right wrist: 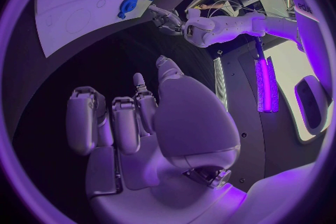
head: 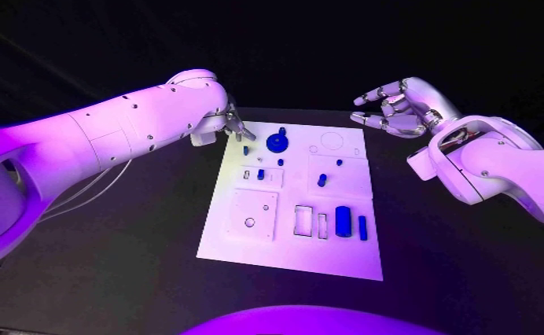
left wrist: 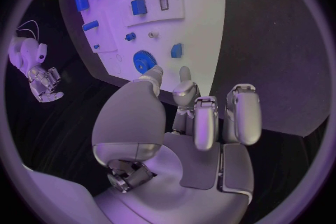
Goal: Assemble the parts on the task board
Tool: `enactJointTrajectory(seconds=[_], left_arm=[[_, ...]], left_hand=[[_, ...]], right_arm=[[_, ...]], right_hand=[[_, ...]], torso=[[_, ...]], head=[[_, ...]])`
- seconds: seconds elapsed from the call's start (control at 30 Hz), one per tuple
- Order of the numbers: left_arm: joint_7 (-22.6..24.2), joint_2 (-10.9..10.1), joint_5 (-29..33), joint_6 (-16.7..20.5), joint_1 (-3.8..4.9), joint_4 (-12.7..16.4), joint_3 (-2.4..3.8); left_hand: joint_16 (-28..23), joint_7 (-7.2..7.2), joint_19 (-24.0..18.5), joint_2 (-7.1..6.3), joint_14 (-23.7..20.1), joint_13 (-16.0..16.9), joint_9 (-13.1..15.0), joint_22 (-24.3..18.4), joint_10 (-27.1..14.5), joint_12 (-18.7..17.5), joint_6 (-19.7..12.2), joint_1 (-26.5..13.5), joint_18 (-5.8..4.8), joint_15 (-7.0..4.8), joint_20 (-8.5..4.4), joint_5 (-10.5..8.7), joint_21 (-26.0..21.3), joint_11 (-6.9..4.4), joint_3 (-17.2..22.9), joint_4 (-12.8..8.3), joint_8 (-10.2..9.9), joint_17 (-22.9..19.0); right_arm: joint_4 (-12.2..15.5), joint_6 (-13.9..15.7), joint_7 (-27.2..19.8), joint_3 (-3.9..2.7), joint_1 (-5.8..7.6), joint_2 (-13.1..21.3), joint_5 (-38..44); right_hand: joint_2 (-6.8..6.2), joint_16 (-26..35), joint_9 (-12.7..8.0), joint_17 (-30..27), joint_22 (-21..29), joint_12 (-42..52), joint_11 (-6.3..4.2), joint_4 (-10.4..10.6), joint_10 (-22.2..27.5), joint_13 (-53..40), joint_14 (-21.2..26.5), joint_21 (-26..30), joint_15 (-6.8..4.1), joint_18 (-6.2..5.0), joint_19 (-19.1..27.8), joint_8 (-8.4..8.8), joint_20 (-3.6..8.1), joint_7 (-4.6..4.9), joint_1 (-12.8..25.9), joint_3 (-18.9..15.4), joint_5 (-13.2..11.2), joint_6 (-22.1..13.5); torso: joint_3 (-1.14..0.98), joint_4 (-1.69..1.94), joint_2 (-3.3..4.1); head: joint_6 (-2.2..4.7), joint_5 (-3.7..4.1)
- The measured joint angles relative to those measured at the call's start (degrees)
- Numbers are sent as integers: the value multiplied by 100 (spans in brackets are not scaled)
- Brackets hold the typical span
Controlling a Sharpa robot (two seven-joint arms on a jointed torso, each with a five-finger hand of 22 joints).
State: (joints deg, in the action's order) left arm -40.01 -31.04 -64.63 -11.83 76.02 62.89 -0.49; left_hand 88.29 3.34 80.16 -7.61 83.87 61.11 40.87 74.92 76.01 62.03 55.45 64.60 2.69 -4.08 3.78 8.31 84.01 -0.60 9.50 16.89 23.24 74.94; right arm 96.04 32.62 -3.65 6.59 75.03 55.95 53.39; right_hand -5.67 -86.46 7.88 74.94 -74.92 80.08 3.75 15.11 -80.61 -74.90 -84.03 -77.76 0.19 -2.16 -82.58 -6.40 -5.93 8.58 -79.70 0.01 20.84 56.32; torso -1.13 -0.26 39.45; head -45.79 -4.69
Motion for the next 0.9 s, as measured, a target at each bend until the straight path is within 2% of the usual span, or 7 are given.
enactJointTrajectory(seconds=[0.4,0.9], left_arm=[[0,102,-10,-159,-29,-167,-51],[2,143,-4,-268,-61,-187,-75]], left_hand=[[0,23,0,22,0,0,-34,0,0,0,23,22,0,0,0,0,0,0,-16,-16,-22,-1],[0,24,0,128,0,5,-111,-1,0,0,66,128,0,0,0,0,1,0,-16,-16,-45,-2]], right_arm=[[-5,-5,0,0,-2,-13,0],[-5,-11,0,0,-3,-21,1]], right_hand=[[0,0,0,-1,1,0,0,0,0,0,0,0,0,0,0,0,0,0,0,0,0,0],[0,0,0,-2,1,0,0,0,0,-4,0,0,0,0,0,0,0,0,0,0,0,0]], torso=[[-3,2,-5],[-5,1,-7]], head=[[-13,-7],[-25,-12]])
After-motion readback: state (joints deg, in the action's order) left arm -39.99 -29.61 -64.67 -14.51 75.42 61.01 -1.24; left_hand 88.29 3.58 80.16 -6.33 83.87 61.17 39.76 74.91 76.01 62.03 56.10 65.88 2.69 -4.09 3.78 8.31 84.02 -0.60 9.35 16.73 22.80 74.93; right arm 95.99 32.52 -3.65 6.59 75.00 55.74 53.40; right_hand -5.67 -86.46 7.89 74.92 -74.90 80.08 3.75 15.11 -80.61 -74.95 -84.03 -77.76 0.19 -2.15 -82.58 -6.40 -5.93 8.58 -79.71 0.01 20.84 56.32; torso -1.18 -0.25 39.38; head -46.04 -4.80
